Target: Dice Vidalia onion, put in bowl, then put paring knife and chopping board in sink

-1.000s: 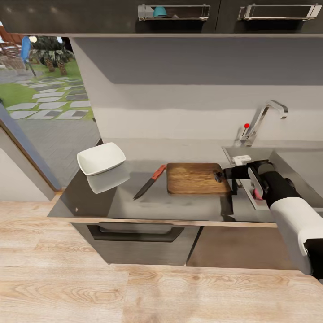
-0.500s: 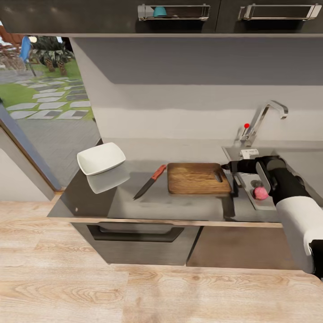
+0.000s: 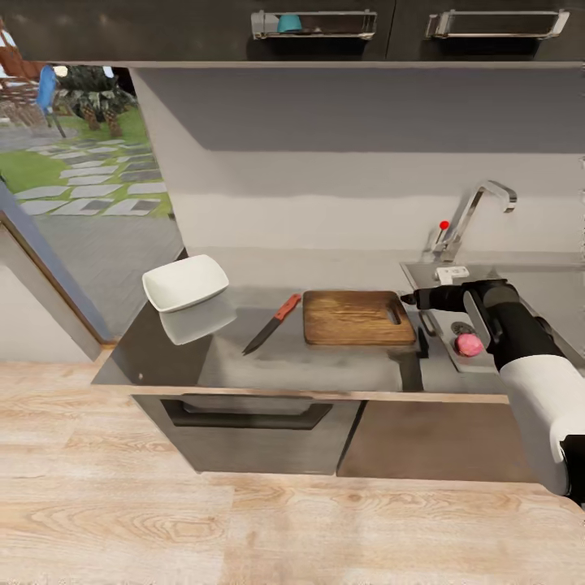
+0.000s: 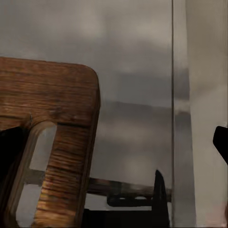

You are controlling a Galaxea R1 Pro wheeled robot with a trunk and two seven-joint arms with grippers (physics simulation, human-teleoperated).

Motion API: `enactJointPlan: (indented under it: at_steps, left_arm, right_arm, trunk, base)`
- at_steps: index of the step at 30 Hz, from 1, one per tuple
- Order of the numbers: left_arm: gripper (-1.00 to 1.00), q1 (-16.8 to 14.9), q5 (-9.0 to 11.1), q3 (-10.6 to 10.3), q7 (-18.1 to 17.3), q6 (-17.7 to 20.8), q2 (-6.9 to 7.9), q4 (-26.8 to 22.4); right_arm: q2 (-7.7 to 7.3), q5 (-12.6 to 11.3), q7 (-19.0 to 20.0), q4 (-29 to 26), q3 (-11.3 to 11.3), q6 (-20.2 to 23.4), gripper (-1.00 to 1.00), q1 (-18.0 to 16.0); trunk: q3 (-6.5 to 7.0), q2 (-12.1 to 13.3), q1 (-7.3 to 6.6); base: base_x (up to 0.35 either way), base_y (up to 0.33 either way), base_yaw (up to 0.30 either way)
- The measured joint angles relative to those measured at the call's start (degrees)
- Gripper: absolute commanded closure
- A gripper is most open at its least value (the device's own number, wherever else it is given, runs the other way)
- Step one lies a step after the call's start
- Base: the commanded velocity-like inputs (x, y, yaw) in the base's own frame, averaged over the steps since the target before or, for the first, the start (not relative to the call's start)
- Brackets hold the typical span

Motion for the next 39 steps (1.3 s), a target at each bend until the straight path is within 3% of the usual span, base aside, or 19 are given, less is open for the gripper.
enactJointPlan:
  at_steps: [39]
  left_arm:
    - [-1.0, 0.0, -0.03, -0.01, -0.01, 0.0, 0.01, 0.01]
  right_arm:
    - [0.11, 0.24, -0.21, -0.01, 0.17, 0.01, -1.0, -0.04]
  trunk:
    - [0.0, 0.0, 0.02]
  base:
    - [-0.331, 0.0, 0.0]
